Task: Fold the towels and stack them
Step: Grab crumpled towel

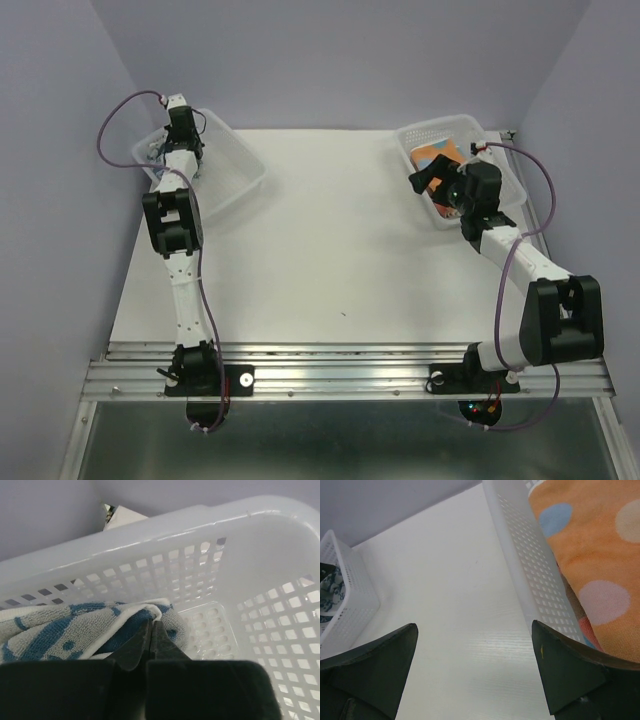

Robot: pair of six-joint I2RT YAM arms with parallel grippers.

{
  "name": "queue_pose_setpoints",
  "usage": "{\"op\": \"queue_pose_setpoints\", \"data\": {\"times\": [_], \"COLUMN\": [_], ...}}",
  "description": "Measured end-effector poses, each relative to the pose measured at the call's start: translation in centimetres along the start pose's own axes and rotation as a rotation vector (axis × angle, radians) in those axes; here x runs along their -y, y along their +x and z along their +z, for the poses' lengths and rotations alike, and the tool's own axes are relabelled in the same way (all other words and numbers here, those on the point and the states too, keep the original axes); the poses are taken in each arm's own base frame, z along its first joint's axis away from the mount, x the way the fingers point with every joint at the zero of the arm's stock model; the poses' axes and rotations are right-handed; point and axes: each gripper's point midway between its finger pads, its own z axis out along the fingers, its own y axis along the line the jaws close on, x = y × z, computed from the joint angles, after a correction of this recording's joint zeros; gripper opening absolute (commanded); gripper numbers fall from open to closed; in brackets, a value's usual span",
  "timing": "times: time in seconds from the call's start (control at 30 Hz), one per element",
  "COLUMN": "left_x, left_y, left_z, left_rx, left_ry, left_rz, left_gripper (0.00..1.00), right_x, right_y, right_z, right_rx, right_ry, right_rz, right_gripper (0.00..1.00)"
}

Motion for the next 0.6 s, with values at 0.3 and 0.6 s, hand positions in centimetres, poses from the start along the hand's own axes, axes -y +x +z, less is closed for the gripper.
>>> {"op": "queue_pose_setpoints", "data": {"times": [0.3,0.6], "left_x": [-0.4,0.2], "left_y": [0.9,-11.9], "left_z": [-1.9,-14.2], "left_rx": [-0.020,0.224], "left_ry": [0.007,0.163], "left_rz": [-0.018,-0.158], "left_gripper": [0.00,0.00], "right_x": [0.5,0.2], "right_y": [0.0,0.1], "right_z": [-0.2,-1.7], "right_rx": [0.008,0.024], "right_ry": [0.021,0.011], "right_rz": [-0.002,-0.004], "right_gripper": [1.00,1.00]}}
